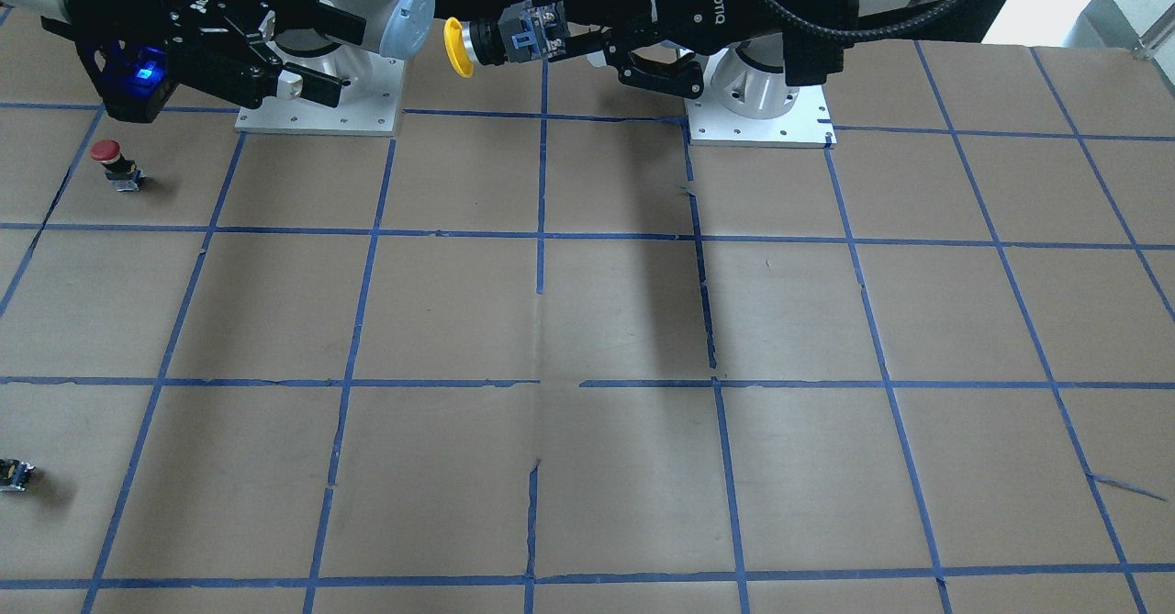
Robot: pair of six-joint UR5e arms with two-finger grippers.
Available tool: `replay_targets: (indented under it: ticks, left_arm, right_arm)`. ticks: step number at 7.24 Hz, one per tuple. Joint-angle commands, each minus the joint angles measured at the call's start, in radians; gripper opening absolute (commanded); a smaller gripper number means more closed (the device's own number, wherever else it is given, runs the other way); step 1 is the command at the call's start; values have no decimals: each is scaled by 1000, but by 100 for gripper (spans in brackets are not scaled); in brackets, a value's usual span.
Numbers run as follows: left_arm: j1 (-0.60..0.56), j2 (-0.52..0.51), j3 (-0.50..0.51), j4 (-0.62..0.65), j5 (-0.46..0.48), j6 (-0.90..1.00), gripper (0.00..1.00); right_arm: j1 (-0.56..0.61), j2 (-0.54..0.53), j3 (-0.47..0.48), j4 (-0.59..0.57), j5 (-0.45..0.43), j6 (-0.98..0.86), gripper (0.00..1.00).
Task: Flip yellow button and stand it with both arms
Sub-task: 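Lift the yellow button with the left gripper while the right gripper rises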
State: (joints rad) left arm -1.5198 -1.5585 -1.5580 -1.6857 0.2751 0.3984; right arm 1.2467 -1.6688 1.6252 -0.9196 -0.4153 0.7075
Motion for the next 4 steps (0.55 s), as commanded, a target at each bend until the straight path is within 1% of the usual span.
replay_targets:
  ticks: [1, 2, 3, 4]
  left_arm:
    - [-19, 1, 9, 1, -52, -226, 5]
    - [-20, 5, -2, 1, -56, -251, 5]
    - [-28, 9, -16, -2, -124, -265, 5]
    - [-31, 12, -31, 0, -144, -273, 5]
  right_arm:
    - [25, -5, -5, -4, 88, 73, 100]
    - [28, -5, -33, -2, 90, 90, 100]
    - [36, -5, -65, -2, 90, 143, 100]
    - [52, -5, -71, -2, 92, 147, 100]
